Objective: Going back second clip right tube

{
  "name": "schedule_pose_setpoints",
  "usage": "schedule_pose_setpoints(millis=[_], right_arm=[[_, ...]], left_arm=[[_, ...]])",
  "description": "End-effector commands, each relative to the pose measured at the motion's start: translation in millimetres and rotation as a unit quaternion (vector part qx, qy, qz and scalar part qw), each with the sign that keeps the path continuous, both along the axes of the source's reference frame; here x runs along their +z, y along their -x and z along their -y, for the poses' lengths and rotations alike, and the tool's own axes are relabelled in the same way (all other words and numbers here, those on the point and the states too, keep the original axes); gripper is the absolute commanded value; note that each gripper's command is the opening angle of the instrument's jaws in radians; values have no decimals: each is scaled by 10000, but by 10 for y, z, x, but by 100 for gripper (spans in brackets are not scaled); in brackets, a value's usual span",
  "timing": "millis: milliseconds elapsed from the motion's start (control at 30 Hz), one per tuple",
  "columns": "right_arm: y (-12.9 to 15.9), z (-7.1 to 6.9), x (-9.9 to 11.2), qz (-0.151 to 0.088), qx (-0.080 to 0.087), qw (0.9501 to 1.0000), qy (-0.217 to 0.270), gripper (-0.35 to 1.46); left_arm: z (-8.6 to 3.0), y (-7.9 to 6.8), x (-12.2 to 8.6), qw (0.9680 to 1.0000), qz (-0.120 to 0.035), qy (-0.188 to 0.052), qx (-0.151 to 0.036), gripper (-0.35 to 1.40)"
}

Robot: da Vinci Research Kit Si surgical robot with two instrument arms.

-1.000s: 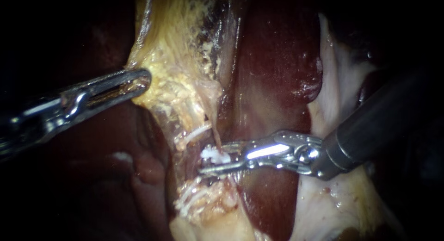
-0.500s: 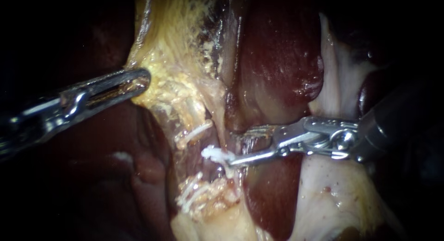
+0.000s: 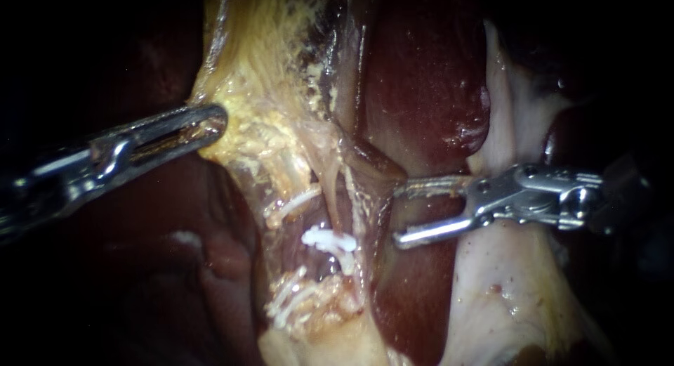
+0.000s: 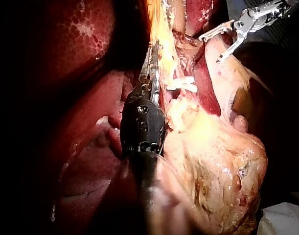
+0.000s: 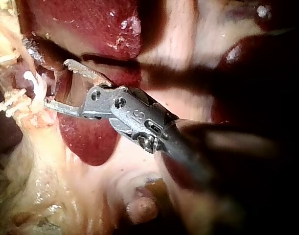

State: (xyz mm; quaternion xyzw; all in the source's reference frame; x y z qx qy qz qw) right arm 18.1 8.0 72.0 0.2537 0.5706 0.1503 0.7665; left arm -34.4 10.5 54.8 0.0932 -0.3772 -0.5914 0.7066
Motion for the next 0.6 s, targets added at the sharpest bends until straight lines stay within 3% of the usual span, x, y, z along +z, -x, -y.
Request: schedule_pose_setpoints(millis=[33,167,367,600], right_arm=[[2,-2,-5,-29,10,10000,90,60],[11,-9,-18,-129,-14,9994,333,60],[13,-7,-18,-164,-34,9990,425,60],[11,0,-13,-183,-59,9987,475,60]], left_arm=[[0,0,1,10000,-1,-1,0,-35],[2,2,6,10000,-18,17,-14,-35],[11,15,35,10000,-11,0,75,-35],[20,46,82,9995,-56,-150,284,-35]])
